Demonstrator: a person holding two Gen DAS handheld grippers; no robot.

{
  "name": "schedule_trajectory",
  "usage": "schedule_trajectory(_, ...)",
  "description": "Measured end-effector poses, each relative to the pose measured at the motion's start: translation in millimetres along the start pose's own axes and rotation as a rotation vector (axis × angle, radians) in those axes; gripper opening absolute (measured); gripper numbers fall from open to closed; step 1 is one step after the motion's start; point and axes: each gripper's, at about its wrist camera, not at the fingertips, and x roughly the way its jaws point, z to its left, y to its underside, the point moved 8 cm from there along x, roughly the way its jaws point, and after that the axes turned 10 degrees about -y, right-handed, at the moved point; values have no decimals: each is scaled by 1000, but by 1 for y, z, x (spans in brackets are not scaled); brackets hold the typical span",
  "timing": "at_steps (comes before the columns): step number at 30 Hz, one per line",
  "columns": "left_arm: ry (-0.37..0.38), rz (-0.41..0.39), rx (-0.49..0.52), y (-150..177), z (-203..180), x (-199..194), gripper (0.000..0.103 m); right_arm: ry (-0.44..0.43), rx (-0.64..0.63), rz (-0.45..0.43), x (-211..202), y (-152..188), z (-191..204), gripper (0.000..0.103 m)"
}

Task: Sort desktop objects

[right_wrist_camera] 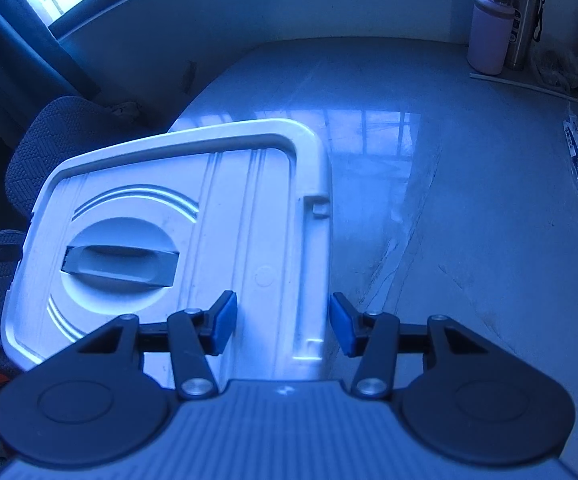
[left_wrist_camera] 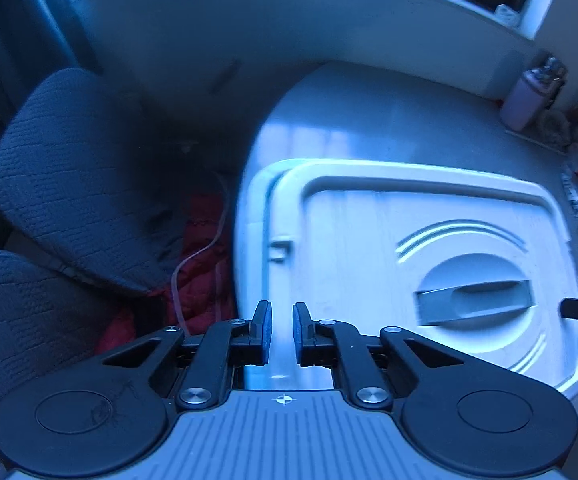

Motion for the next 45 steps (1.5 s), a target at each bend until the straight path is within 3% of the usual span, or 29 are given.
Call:
schedule_trajectory(3, 2, 12, -14, 2, 4, 4, 25, -12, 13, -21, 0, 2, -2, 51)
schedule_trajectory(6, -15, 9, 3, 1, 1, 4, 25, -26, 34, -32, -1, 1, -4, 50)
schedule_trajectory(7, -22, 9, 4, 0, 0, 5, 26, -20, 37, -37, -1, 1, -4, 44)
schedule_trajectory(16, 7, 27, -40, 3, 6, 3, 26, -32, 47, -27, -2, 0, -6, 44)
schedule_trajectory(28, 33, 7, -102, 3, 11, 2, 14, -35, 25, -34, -1, 0, 1, 44)
schedule_trajectory(31, 222, 15, -144, 1, 1, -6, 15, -66, 34, -28, 2, -1, 4, 36)
schedule_trajectory(32, 217, 6, -130, 0, -3, -8, 15, -64, 29, -25, 3, -2, 6, 35)
schedule_trajectory(36, 76, -12, -89, -2, 0, 0, 15, -31, 3, -22, 7, -6, 11, 33)
schedule_trajectory(38, 80, -7, -112, -1, 5, 0, 15, -25, 5, -28, 8, -8, 11, 33)
schedule_trajectory(45, -13, 10, -89, 3, 15, 6, 23, -10, -12, -26, 9, -8, 12, 33)
